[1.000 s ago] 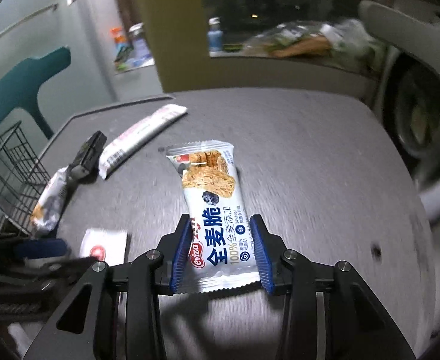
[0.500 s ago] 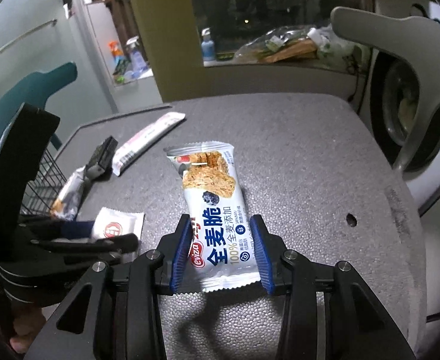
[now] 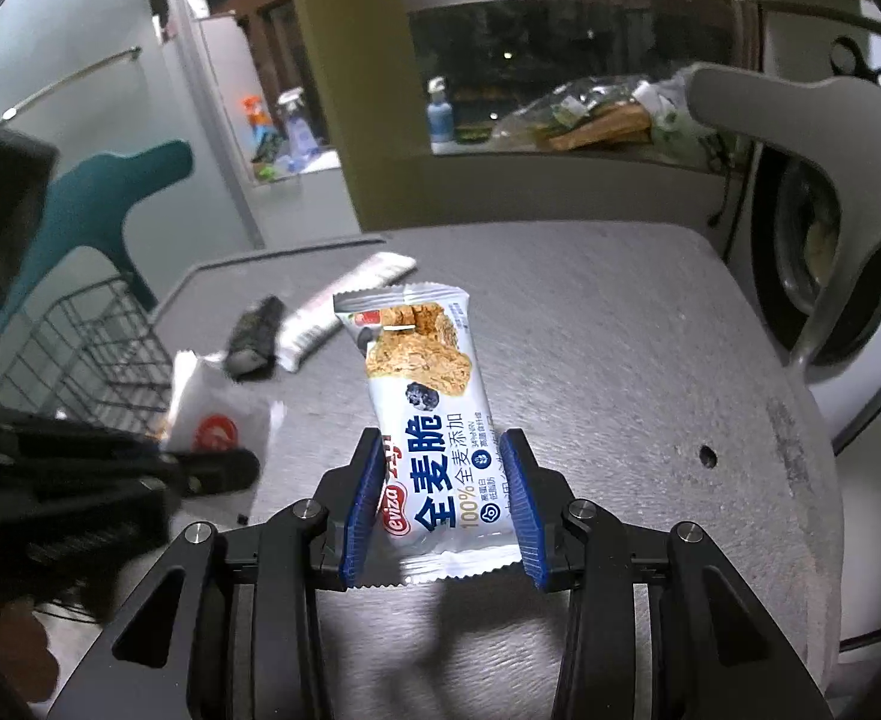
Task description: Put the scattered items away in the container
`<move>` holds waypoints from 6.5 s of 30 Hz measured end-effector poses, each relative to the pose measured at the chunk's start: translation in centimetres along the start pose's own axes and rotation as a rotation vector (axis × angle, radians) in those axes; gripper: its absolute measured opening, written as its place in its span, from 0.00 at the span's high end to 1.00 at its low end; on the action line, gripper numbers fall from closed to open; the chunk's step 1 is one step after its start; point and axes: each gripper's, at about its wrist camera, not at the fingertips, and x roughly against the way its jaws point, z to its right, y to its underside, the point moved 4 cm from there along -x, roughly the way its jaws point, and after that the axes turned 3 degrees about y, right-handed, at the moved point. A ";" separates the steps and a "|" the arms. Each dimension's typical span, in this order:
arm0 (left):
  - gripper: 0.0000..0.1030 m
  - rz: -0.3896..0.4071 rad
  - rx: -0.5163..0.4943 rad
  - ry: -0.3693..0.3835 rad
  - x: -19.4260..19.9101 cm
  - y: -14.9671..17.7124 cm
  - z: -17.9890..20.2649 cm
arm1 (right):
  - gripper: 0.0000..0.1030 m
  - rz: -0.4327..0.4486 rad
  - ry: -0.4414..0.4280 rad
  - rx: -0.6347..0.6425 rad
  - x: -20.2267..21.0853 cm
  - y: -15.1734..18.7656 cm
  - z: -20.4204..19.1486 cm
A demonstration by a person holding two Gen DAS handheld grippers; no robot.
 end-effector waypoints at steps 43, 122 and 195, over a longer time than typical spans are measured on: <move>0.37 0.241 0.118 -0.188 18.6 8.0 -18.5 | 0.48 0.006 -0.273 0.256 7.3 1.0 -22.6; 0.36 0.088 0.403 -0.160 0.3 10.1 -4.6 | 0.97 -0.149 -0.125 0.143 -2.5 2.8 0.1; 0.31 0.161 0.400 -0.324 -6.0 -8.2 -12.1 | 0.47 -0.184 -0.078 0.145 -8.9 2.9 -1.0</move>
